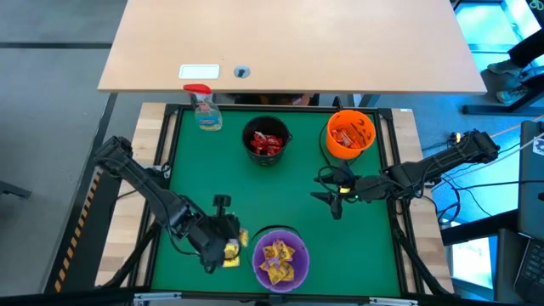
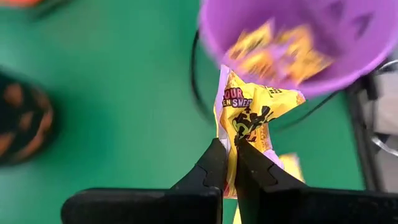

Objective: Sort candy
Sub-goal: Put the yellow candy into the violet bucket

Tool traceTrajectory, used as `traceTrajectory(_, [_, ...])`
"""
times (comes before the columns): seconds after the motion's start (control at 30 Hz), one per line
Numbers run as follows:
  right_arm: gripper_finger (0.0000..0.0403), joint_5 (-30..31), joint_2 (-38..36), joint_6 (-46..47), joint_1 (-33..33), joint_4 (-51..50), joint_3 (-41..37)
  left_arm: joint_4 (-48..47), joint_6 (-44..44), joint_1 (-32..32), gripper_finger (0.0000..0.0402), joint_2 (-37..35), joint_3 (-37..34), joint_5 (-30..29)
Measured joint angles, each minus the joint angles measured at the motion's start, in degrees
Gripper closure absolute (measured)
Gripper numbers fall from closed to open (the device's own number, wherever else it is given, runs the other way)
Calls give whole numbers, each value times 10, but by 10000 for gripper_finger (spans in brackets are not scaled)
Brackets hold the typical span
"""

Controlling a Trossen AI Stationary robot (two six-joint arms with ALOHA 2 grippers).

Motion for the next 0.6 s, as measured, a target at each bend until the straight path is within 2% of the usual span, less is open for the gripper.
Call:
traceTrajectory(0.1, [166,4,0,0,0,0,0,79,64,3,397,3,-1,22])
traceTrajectory(0.3, [166,6,0,0,0,4,0,281,180,37,397,11,-38,142])
traceTrajectory(0.6, [166,6,0,0,0,4,0,436,212,92,397,29,-103,229])
